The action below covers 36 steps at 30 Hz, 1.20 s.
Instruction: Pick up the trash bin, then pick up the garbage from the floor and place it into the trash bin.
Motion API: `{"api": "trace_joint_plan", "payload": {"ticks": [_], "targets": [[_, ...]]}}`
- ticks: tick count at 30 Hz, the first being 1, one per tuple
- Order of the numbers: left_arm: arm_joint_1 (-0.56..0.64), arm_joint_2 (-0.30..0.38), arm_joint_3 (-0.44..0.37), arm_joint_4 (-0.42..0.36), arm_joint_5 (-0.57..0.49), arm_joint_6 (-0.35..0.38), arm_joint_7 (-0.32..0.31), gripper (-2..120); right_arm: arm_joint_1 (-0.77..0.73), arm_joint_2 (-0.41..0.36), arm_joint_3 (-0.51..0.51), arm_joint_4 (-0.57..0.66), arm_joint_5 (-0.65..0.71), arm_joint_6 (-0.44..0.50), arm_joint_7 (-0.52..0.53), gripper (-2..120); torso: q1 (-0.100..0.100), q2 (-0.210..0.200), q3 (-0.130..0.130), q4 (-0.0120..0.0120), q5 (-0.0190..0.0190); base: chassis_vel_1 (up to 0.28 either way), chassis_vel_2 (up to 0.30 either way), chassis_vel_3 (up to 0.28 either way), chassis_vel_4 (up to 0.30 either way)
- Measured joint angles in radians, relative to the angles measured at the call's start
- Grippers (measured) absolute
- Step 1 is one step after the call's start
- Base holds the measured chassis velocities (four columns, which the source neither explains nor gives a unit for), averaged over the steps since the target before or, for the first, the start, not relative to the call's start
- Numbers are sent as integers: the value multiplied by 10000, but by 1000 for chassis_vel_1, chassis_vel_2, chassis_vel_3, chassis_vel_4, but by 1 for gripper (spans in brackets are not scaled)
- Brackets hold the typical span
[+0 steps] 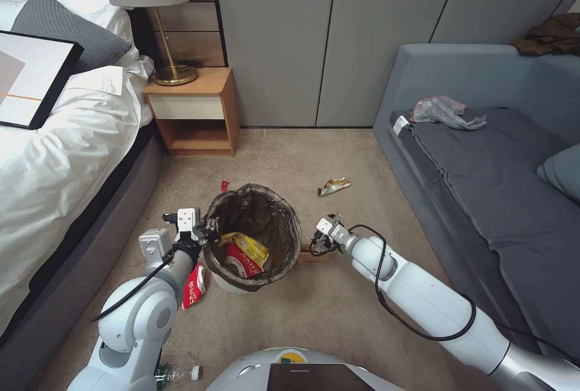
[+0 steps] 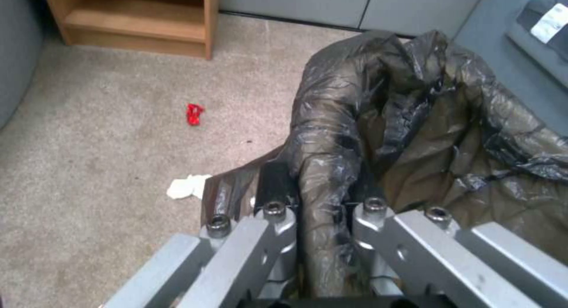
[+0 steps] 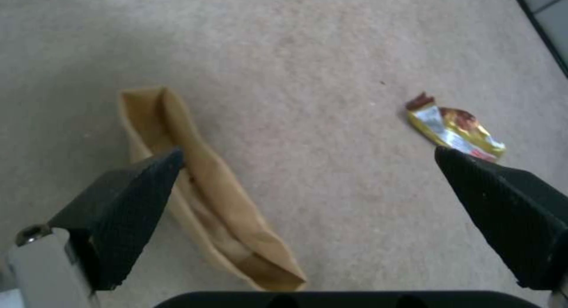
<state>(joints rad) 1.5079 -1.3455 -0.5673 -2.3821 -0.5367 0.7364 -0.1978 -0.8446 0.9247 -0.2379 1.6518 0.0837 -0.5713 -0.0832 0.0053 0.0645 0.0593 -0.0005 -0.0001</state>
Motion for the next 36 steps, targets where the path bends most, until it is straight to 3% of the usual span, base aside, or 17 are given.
{"api": "trace_joint_plan", "payload": {"ticks": [15, 36], "targets": [[-8, -89, -43, 38, 65, -4, 66, 6, 418, 494, -1177, -1103, -215, 800, -199, 100, 0, 0, 0, 1, 0, 0, 0, 0, 0], [-3, -63, -131, 78, 153, -11, 104, 6, -500, 1467, -770, -2963, -483, 2469, -479, 100, 0, 0, 0, 1, 1, 0, 0, 0, 0]]}}
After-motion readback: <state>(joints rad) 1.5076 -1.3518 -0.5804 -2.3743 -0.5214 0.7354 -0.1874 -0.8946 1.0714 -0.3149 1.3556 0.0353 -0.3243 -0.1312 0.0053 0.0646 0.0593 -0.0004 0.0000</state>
